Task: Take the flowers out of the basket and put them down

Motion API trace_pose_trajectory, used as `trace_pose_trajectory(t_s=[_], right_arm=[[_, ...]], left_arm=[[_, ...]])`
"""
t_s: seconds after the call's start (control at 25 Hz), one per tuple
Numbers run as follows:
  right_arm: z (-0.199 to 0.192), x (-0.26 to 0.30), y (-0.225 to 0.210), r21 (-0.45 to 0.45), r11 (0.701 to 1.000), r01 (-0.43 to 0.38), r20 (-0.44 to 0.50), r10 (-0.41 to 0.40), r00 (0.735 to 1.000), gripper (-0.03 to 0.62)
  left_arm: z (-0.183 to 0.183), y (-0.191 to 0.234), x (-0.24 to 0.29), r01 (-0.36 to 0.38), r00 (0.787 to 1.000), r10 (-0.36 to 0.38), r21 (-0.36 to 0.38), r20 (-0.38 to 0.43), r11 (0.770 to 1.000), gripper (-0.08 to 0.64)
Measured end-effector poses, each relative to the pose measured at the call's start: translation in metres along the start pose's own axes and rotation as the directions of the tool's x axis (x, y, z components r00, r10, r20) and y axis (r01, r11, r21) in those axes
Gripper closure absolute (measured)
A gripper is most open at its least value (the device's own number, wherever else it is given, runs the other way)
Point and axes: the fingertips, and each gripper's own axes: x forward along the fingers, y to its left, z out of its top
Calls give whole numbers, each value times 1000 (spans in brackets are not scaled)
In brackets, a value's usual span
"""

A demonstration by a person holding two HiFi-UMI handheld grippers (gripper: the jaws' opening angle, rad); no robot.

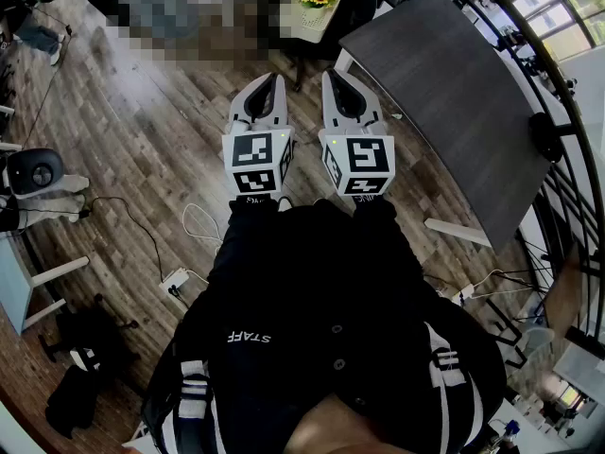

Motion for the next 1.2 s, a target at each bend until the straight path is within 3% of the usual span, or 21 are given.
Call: trace_pose_trajectory(t_s=[0.6, 1.2], right_arm=[[-3, 20, 7, 21, 1000, 8, 22, -8, 1000, 580], [-33, 38, 22, 36, 999, 40, -61, -38, 997, 580]], left_arm=[[-11, 16, 11, 22, 1000, -22, -5, -8, 1000, 561], [-46, 46, 20, 45, 995, -49, -43, -83, 998, 561]])
